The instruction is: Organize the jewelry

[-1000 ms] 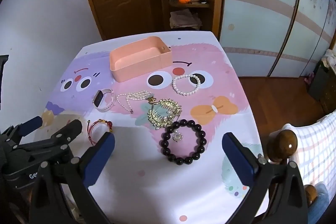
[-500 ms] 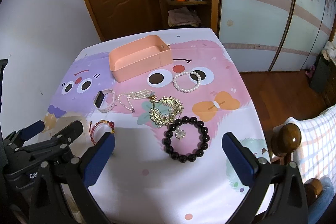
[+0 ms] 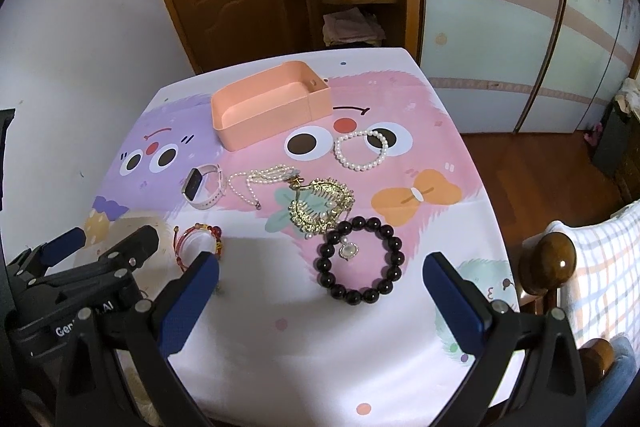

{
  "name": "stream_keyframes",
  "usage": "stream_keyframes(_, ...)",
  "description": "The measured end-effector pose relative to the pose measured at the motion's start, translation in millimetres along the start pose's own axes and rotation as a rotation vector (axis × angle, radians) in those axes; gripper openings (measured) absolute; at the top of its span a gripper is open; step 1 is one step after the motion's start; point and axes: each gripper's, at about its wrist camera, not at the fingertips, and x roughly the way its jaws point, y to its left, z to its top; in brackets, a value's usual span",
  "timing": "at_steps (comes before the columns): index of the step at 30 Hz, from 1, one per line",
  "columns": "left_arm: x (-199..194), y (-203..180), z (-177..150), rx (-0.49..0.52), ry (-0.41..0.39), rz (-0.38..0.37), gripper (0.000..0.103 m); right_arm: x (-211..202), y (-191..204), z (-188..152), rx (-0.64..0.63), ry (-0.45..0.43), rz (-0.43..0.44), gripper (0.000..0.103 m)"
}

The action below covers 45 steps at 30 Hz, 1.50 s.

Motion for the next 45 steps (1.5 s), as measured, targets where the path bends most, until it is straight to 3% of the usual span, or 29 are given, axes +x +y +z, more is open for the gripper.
stream_keyframes(45,-8.6,5.1,0.6,-0.008,0.000,-0.004,0.102,-2.5,3.6,-7.8,0.018,0.007,0.024,0.100)
